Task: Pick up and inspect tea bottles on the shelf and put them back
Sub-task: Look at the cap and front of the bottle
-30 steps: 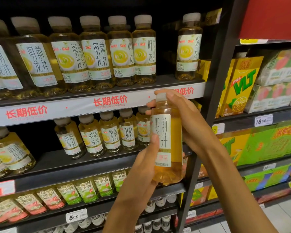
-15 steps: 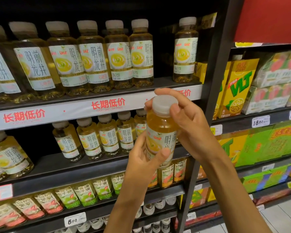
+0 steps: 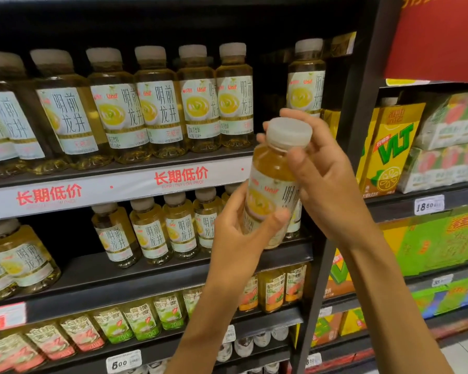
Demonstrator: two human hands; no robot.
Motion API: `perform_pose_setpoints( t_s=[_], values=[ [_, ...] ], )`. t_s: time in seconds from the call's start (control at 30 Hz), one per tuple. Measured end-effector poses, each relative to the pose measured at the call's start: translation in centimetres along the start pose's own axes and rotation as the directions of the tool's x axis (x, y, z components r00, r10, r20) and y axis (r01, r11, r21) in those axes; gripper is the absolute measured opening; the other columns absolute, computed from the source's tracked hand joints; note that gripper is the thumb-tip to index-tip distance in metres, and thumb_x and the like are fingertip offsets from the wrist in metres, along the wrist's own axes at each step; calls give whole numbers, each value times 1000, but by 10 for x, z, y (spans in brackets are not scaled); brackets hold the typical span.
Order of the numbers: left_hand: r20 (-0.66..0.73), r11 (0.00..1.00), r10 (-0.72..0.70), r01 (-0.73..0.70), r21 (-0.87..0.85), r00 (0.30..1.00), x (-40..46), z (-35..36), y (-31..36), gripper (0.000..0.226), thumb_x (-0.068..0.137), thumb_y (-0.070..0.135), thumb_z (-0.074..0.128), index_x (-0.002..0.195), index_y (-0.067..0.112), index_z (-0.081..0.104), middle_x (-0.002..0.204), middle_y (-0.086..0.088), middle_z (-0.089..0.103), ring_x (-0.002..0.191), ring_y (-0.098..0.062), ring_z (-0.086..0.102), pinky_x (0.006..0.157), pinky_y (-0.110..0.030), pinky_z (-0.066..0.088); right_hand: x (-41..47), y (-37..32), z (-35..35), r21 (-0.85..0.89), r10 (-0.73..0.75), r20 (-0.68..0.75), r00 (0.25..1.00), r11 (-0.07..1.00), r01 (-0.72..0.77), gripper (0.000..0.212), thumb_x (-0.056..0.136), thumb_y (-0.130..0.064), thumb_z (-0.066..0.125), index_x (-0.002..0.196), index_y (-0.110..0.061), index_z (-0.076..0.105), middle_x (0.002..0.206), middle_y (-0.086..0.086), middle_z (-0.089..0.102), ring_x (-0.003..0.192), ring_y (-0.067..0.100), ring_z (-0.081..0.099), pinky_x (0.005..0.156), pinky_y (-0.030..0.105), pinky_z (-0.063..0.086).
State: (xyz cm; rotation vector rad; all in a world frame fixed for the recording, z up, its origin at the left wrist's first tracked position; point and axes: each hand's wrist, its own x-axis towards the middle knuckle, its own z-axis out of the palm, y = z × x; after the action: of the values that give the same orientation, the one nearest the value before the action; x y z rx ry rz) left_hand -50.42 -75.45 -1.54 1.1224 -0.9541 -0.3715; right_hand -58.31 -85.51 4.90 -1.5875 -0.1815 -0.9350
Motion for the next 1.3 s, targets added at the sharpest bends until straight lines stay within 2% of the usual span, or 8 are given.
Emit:
perform_pose_setpoints(
  t_s=[0.2,0.33,0.6,0.73,0.9,1.03,1.2,1.3],
  values=[
    [4,992,90,-90,90,996,33,19,18,54,82,33,65,132,19,50,117,7,67,108,1,61,86,-12,49,27,-9,-2,-164,-171,-136,976,975,148,48,89,-15,62,133,-10,41,123,13,59,111,17,61,87,23,51],
    [-21,927,226,-209,311,974,63,24,26,72,83,20,73,143,25,33,138,8,48,122,5,47,93,-6,41,55,-18,-9,-242,-251,-203,946,949,200,44,93,-7,59,133,-5,40,123,17,58,108,18,60,89,26,51],
    [-76,810,359,-270,520,930,97,35,23,73,82,14,73,144,13,33,130,4,37,111,7,41,87,5,33,93,-12,-20,-379,-268,-184,946,907,183,45,94,-7,58,135,-4,40,127,17,50,113,22,55,95,30,50],
    [-108,790,341,-222,572,934,108,36,18,71,82,22,74,143,14,38,127,1,42,116,-4,44,90,-1,37,103,-3,-27,-418,-244,-169,955,895,155,45,93,-12,60,134,-7,42,119,3,54,109,13,56,94,26,50],
    [-159,769,369,-205,605,916,115,36,10,77,84,27,72,147,23,29,136,13,36,118,9,29,86,10,23,111,6,-31,-484,-245,-192,950,866,126,60,89,-20,66,141,-12,36,137,0,45,125,12,46,104,29,43],
    [-187,710,431,-204,674,883,119,38,7,77,83,27,73,146,20,30,140,3,38,124,0,34,85,6,28,111,10,-32,-543,-337,-249,908,825,157,60,85,-23,71,134,-7,42,131,6,49,119,11,50,98,21,45],
    [-184,636,471,-188,748,863,123,40,5,79,83,31,73,147,16,30,138,0,38,119,-1,35,83,-5,32,103,12,-38,-632,-386,-250,888,760,153,53,85,-23,72,130,-7,48,125,1,56,117,8,54,98,22,46],
    [-197,555,500,-137,820,843,127,40,3,79,83,35,71,147,14,30,134,-5,41,120,-14,41,83,-16,35,100,16,-43,-668,-357,-228,906,734,121,46,86,-21,71,127,-8,53,124,0,59,117,9,54,98,30,47]
  ],
)
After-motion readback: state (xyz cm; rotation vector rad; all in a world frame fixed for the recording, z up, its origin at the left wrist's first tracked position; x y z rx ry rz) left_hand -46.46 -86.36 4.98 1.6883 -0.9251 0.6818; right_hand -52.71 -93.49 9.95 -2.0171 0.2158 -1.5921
